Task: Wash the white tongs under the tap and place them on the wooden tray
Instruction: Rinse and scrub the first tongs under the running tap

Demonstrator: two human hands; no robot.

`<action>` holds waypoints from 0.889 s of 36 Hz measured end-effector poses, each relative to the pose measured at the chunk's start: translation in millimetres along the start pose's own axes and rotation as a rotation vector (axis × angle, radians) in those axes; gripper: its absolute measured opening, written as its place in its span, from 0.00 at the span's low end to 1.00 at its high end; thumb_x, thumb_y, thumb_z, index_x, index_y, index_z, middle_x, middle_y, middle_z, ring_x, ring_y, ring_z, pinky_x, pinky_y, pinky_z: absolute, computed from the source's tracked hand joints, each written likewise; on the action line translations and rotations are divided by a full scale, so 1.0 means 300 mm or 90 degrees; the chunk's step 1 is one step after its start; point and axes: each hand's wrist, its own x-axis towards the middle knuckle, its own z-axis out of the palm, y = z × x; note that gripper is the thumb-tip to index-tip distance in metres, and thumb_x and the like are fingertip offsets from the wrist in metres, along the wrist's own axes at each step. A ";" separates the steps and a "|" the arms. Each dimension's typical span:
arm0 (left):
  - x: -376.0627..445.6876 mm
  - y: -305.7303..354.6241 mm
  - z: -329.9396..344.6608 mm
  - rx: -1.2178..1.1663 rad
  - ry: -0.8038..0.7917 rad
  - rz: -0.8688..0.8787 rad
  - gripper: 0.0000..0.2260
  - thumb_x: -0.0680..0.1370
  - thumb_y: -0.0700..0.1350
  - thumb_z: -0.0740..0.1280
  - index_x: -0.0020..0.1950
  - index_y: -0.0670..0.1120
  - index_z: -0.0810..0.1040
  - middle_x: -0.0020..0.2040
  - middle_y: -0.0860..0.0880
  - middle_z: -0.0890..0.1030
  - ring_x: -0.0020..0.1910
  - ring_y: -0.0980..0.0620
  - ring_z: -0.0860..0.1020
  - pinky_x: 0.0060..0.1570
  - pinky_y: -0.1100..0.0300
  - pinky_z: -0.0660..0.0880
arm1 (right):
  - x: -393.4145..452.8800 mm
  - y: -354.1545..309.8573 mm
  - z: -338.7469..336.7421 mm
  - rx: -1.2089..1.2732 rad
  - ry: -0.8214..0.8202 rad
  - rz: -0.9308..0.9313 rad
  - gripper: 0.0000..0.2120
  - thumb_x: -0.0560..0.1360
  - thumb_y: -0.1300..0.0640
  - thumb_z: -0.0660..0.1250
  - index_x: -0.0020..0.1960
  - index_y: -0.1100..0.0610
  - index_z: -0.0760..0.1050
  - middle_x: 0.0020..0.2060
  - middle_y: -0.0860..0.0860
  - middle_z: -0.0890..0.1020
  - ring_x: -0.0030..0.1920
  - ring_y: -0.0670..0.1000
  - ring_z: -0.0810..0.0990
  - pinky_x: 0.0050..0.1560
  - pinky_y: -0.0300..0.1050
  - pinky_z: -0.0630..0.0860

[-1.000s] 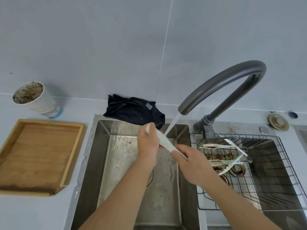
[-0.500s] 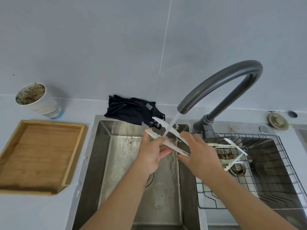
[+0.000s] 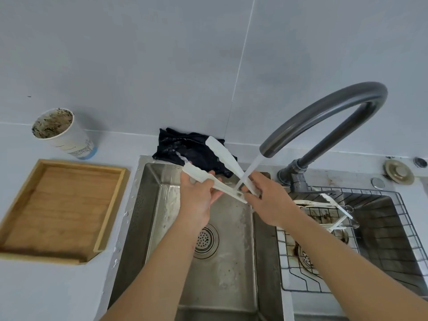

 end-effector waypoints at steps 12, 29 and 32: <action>-0.001 0.052 -0.022 -0.012 -0.003 0.050 0.30 0.78 0.27 0.62 0.74 0.52 0.65 0.61 0.42 0.78 0.54 0.45 0.82 0.54 0.49 0.81 | 0.080 -0.038 0.021 0.065 -0.042 0.078 0.06 0.78 0.54 0.66 0.53 0.53 0.79 0.39 0.52 0.80 0.31 0.48 0.75 0.29 0.39 0.73; -0.051 -0.075 0.068 0.003 -0.054 -0.083 0.28 0.77 0.25 0.63 0.68 0.51 0.68 0.60 0.39 0.80 0.57 0.42 0.82 0.50 0.48 0.83 | -0.063 0.007 -0.098 0.097 -0.084 0.152 0.03 0.77 0.54 0.70 0.49 0.53 0.81 0.39 0.56 0.85 0.32 0.48 0.81 0.34 0.40 0.79; -0.057 -0.100 0.089 0.009 -0.049 -0.086 0.30 0.76 0.24 0.65 0.71 0.50 0.67 0.60 0.37 0.80 0.54 0.41 0.84 0.47 0.51 0.84 | -0.093 0.013 -0.092 0.122 -0.019 0.170 0.01 0.76 0.56 0.71 0.46 0.53 0.81 0.33 0.53 0.81 0.29 0.47 0.77 0.29 0.37 0.74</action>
